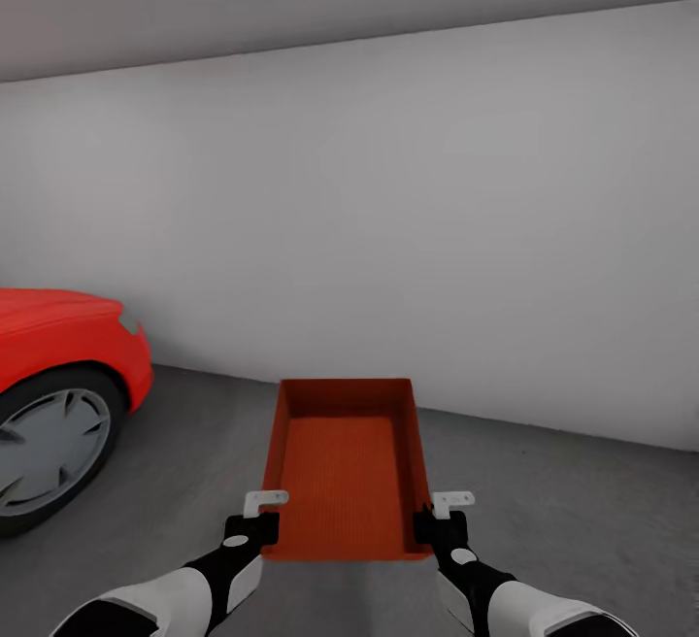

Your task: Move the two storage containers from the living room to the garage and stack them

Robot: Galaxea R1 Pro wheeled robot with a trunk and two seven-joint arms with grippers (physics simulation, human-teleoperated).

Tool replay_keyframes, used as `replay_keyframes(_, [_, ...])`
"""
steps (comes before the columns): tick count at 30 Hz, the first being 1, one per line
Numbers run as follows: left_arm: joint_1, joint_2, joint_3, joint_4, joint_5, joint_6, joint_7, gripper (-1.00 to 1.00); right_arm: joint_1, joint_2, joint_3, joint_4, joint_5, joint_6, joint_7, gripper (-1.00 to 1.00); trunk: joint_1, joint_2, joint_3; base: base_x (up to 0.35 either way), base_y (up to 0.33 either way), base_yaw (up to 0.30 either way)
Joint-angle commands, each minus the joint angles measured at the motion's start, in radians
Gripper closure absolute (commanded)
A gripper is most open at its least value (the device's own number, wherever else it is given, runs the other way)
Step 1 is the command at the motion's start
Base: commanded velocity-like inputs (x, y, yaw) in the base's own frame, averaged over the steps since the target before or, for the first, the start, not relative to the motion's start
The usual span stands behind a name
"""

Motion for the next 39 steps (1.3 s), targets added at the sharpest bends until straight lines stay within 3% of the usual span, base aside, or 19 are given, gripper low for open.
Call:
replay_keyframes(1, [-0.001,0.025,0.042,-0.004,-0.016,-0.057,0.006,1.0,0.0,-0.004,-0.048,0.002,0.003,0.001,0.002,1.0,0.001,-0.001,-0.002,0.316,0.105,-0.282])
replay_keyframes(10, [-0.001,0.026,0.042,-0.004,-0.016,-0.057,0.006,1.0,0.0,-0.004,-0.048,0.002,0.003,0.001,0.002,1.0,0.001,-0.001,-0.002,0.316,0.105,-0.23])
replay_keyframes(39, [-0.001,0.025,0.042,-0.004,-0.016,-0.057,0.006,1.0,0.0,-0.004,-0.048,0.002,0.003,0.001,0.002,1.0,0.001,-0.001,-0.002,0.316,0.104,-0.004])
